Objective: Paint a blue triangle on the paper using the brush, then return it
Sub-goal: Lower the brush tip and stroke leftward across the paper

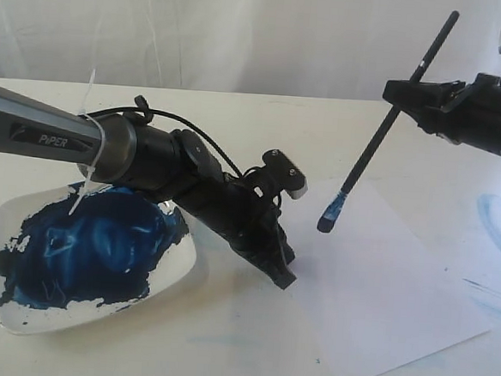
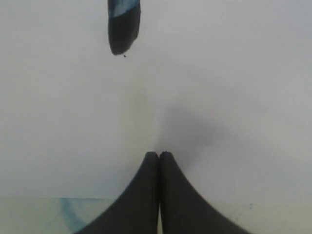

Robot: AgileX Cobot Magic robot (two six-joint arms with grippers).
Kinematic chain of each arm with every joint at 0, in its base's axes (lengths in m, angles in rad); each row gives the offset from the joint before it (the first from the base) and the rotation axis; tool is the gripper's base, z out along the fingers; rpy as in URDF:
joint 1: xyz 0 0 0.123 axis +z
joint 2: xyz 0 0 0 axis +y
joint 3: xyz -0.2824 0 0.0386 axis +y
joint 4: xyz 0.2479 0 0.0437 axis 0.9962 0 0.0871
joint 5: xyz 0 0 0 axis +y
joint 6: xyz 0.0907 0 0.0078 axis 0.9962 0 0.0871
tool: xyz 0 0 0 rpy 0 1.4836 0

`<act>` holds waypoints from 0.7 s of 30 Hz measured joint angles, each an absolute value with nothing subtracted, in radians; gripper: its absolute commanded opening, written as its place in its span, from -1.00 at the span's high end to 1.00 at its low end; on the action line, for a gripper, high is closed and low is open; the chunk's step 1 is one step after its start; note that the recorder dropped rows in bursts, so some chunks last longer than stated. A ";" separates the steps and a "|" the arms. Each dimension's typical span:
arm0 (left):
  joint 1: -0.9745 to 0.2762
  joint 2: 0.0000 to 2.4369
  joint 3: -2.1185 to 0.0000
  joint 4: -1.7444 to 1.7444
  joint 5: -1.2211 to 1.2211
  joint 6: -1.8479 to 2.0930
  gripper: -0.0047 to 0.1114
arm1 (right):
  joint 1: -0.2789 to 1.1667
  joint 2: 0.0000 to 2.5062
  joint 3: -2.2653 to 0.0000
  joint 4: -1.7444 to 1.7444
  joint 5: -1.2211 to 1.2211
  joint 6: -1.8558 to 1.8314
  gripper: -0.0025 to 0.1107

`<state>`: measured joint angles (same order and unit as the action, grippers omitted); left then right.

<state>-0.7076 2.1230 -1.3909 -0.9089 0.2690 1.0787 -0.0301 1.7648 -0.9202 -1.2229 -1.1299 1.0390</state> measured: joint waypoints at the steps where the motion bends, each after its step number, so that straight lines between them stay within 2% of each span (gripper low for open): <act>1: -0.708 2.123 -1.391 -0.909 0.269 1.079 0.92 | -0.030 1.770 -0.920 -1.220 -1.139 1.032 0.96; 10: -0.708 2.123 -1.391 -0.909 0.268 1.079 0.92 | -0.030 1.779 -0.920 -1.214 -1.157 1.003 0.96; 21: -0.708 2.123 -1.391 -0.909 0.267 1.079 0.92 | 0.040 1.810 -0.920 -1.212 -1.162 0.957 0.96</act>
